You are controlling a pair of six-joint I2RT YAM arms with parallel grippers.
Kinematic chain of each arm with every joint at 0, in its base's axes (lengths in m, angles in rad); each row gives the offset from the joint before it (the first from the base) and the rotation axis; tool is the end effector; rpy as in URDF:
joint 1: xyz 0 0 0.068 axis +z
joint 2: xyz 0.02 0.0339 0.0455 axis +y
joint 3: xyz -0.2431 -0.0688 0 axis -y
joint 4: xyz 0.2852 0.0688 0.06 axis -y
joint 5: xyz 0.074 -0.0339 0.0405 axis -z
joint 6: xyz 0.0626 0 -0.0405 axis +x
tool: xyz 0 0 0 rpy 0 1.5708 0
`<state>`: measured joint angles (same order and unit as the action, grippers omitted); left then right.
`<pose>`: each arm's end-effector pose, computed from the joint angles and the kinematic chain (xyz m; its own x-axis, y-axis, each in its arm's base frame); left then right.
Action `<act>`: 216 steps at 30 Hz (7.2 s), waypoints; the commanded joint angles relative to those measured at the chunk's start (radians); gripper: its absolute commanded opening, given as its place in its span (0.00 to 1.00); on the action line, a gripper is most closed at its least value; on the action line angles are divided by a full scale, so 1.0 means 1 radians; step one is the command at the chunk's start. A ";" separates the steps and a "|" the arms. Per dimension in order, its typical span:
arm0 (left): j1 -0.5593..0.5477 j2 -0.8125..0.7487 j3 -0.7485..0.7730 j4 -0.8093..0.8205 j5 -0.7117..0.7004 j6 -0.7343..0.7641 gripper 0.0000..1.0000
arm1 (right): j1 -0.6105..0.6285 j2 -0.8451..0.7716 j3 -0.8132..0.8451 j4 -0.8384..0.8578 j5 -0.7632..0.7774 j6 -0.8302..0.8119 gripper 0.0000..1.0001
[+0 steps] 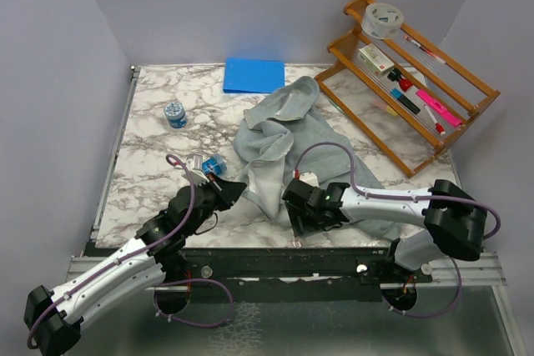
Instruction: Zip up the jacket
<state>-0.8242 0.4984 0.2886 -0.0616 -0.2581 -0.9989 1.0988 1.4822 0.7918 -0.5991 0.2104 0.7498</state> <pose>0.1662 -0.1561 0.1929 -0.5549 -0.5974 -0.5790 0.1406 0.6185 -0.7731 0.1454 0.2560 0.0904 -0.8953 -0.2880 -0.3399 -0.3205 0.9463 0.0423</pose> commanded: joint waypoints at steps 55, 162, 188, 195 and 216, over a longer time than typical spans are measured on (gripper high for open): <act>0.006 0.043 -0.074 0.578 0.256 0.306 0.00 | 0.006 -0.774 -0.410 0.862 -0.021 -0.054 0.00; -0.046 0.134 -0.014 0.709 0.266 0.230 0.00 | 0.004 -0.618 -0.283 1.099 -0.123 -0.123 0.00; -0.046 0.106 -0.017 0.891 0.297 0.178 0.00 | 0.004 -0.573 -0.451 1.475 -0.093 0.226 0.00; -0.046 0.146 -0.005 0.933 0.362 0.165 0.00 | 0.004 -0.555 -0.461 1.535 -0.097 0.246 0.00; -0.046 0.195 0.006 1.004 0.398 0.142 0.00 | -0.016 -0.545 -0.465 1.528 -0.078 0.292 0.00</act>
<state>-0.8661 0.6991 0.2543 0.8532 0.1089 -0.8429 1.0908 0.9379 0.3279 0.9180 0.1257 1.0183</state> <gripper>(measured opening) 0.030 0.029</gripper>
